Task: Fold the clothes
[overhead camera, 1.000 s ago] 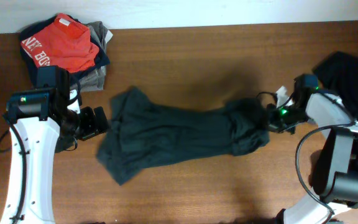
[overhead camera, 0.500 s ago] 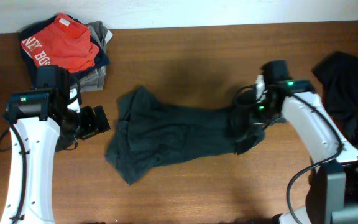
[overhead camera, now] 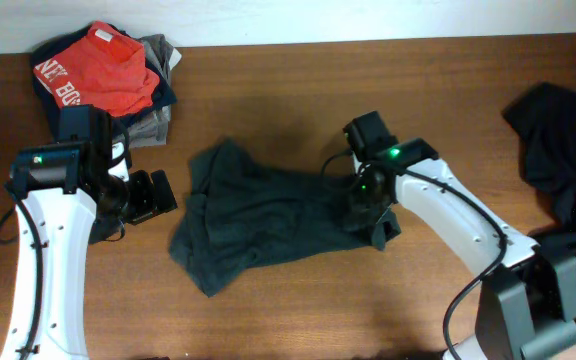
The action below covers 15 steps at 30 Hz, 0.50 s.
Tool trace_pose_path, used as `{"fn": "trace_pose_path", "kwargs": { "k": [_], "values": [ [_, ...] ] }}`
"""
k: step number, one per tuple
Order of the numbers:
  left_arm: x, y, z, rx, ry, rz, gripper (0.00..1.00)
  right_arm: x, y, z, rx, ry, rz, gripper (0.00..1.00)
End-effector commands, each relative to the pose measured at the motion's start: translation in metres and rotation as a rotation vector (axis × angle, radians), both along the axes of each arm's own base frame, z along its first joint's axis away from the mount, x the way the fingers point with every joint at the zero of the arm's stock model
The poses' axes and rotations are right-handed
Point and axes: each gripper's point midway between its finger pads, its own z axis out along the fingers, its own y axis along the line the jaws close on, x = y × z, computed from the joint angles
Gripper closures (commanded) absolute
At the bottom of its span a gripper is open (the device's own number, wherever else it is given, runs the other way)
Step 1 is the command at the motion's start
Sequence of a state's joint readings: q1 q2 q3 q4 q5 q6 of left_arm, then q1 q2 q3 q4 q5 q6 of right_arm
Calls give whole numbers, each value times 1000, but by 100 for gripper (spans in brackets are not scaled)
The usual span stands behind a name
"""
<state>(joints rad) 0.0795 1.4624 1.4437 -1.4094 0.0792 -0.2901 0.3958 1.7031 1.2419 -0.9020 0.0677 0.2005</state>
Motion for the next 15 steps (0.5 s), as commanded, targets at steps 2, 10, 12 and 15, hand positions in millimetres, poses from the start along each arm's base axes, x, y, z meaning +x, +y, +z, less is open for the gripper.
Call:
{"fn": "trace_pose_path", "kwargs": {
  "k": [2,10,12,15],
  "values": [
    [-2,-2,0,-2,1,-19,1,5,23,5,4,-46,40,96],
    [-2,-2,0,-2,1,-19,1,-4,51,2,34,-43,111,85],
    [-2,-2,0,-2,3,-19,1,-9,58,-3,51,-20,128,63],
    [-2,-2,0,-2,4,-19,1,-15,68,-8,93,16,147,50]
  ]
}}
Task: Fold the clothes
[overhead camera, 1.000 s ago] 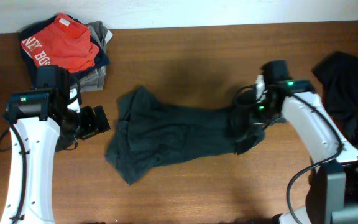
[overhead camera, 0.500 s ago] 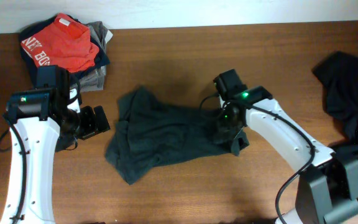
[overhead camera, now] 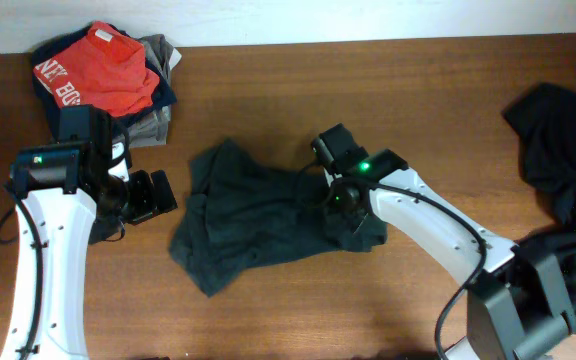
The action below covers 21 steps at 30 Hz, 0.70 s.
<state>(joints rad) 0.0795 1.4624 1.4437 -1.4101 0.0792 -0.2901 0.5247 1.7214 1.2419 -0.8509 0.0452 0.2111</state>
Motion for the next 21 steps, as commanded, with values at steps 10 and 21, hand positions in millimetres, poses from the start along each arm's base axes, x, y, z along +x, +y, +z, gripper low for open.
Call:
{"fn": "trace_pose_path", "kwargs": {
  "k": [10,21],
  "values": [
    [-1,-2,0,-2,-1,-19,1,16,24,57,181,-45,7,50],
    [-1,-2,0,-2,-1,-19,1,25,-26,61,141,22,-129,96]
  ]
}}
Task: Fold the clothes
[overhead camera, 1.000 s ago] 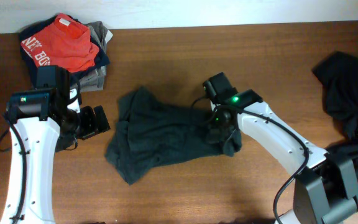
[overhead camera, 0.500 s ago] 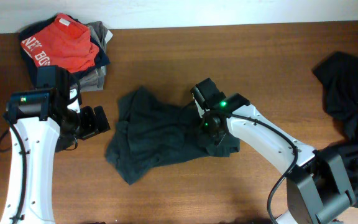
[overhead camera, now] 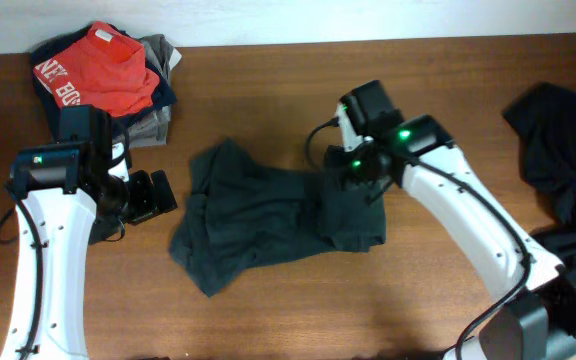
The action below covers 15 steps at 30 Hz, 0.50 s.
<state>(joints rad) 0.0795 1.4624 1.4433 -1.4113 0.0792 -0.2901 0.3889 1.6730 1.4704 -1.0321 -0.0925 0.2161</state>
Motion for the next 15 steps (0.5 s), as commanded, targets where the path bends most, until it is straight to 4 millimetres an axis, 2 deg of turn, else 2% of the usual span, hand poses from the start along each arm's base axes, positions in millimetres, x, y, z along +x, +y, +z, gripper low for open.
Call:
{"fn": "trace_pose_path", "kwargs": {
  "k": [1,5,8,10,12,15],
  "values": [
    [0,-2,0,-1,-4,-19,1,-3,-10,-26,-23,68,-25,96],
    [0,-2,0,-2,-5,-19,1,-10,-4,-65,0,140,-19,96],
    [0,-2,0,-2,-4,-19,1,-18,13,-94,84,205,8,96],
    [0,-2,0,-2,-4,-19,1,-25,34,-117,176,254,47,96],
    [0,-2,0,-2,-4,-19,1,-32,48,-131,224,291,65,96],
    [0,-2,0,-2,-5,-19,1,-41,57,-149,208,334,68,96]
  ]
}}
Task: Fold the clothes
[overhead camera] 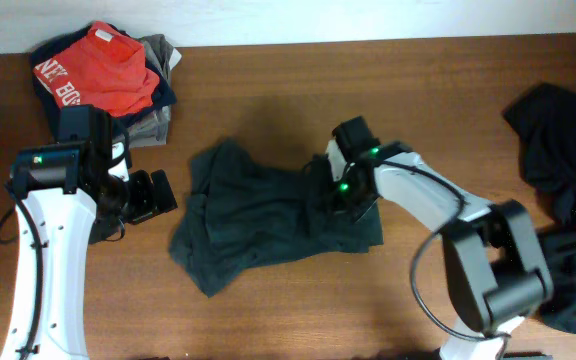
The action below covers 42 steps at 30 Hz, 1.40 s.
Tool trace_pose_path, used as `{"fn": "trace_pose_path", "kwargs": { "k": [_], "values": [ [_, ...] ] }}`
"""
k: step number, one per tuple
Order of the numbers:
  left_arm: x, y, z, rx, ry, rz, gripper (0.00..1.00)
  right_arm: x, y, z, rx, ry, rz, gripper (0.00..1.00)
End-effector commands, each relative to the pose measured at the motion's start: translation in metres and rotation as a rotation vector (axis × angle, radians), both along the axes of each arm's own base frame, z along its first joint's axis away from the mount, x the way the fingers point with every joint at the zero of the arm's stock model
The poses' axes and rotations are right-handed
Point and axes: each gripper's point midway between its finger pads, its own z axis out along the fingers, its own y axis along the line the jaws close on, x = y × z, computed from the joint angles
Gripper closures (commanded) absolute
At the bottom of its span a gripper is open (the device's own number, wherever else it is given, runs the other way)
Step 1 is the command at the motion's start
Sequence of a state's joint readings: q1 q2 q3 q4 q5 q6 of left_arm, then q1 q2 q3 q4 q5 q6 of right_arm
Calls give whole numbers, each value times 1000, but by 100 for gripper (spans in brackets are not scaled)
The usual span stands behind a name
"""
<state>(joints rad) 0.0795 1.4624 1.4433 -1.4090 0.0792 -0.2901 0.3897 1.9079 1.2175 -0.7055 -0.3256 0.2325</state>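
Observation:
A dark green garment (253,215) lies crumpled in the middle of the wooden table (268,90), its right end bunched into a thicker flap (363,232). My right gripper (330,192) is low over that right end, touching the cloth. Its fingers are hidden under the wrist, so its state does not show. Just left of the garment's left edge, my left gripper (160,193) rests at the table with its fingers spread, holding nothing.
A pile of clothes (103,75), with a red shirt on top of navy and grey ones, sits at the back left, close behind the left arm. A black garment (558,140) lies at the right edge and runs down to the front right corner.
My right gripper has moved from above the garment's upper right edge down and left onto the cloth. The garment's outline is almost the same. The left arm has not moved.
My right gripper was on the garment's right end, which then reached further right. It then sat further left and the right end had drawn in. Later it was raised near the upper right edge, and now it is down on the cloth again. The left arm stayed still.

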Motion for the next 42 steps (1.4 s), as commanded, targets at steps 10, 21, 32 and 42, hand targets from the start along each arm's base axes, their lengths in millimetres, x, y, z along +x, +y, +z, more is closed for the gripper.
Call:
{"fn": "trace_pose_path", "kwargs": {
  "k": [10,21,32,42],
  "values": [
    [0,-2,0,-1,-4,-19,1,16,15,67,120,-92,-46,96],
    [-1,-2,0,-1,-2,-19,1,38,15,93,368,-116,22,96],
    [-7,-3,-2,-3,23,-21,1,54,50,28,709,10,104,96],
    [-9,-3,-6,-5,37,-21,1,74,32,1,655,-1,33,96]
  ]
}}
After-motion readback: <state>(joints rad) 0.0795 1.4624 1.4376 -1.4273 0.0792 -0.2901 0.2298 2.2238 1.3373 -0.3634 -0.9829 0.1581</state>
